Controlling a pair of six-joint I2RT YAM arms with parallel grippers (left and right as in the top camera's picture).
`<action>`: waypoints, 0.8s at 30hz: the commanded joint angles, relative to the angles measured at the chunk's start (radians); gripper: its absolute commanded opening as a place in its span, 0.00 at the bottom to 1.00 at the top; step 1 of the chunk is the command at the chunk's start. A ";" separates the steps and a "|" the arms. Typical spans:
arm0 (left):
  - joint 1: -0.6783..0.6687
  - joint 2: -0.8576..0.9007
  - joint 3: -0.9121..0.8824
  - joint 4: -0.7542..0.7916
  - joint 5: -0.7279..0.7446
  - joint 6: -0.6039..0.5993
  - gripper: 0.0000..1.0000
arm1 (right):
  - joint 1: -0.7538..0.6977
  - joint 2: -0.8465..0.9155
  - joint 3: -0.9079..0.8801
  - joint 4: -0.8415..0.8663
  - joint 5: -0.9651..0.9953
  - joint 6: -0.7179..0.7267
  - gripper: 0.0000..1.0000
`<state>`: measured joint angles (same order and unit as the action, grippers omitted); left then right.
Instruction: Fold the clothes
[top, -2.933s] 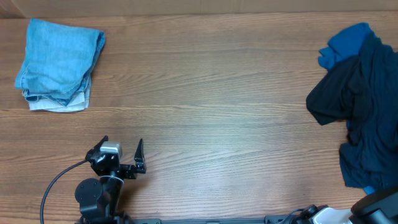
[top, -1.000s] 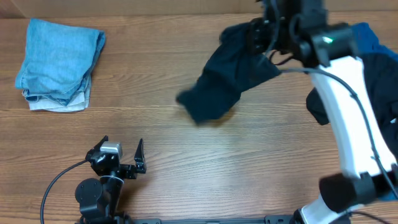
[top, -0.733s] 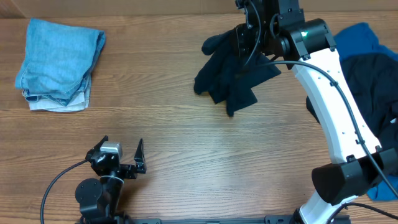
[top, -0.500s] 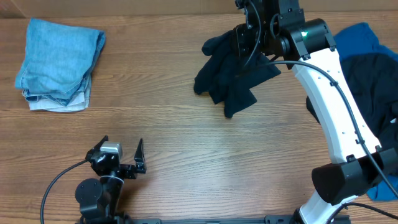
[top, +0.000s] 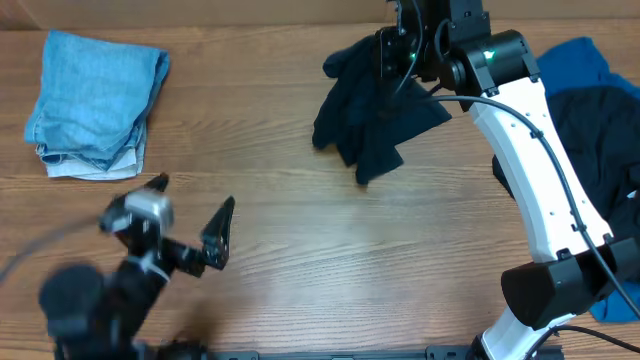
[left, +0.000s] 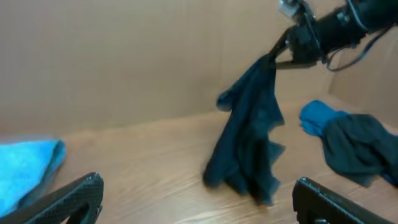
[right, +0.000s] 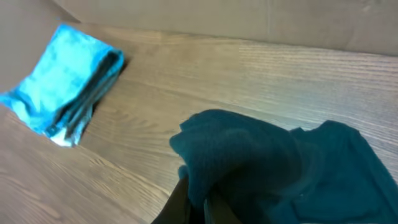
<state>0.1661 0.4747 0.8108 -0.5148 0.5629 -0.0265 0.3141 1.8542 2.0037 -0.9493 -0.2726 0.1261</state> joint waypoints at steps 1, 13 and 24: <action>-0.116 0.330 0.178 -0.125 0.032 -0.003 1.00 | 0.000 -0.030 0.018 0.056 0.058 0.143 0.04; -0.832 0.746 0.209 0.087 -0.510 0.112 1.00 | 0.000 0.005 0.018 0.111 0.148 0.354 0.04; -0.830 1.190 0.208 0.454 -0.633 -0.267 0.78 | 0.000 0.005 0.019 0.128 0.083 0.354 0.04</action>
<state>-0.6651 1.6020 0.9993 -0.1333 -0.0456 -0.1585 0.3141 1.8584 2.0037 -0.8364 -0.1635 0.4713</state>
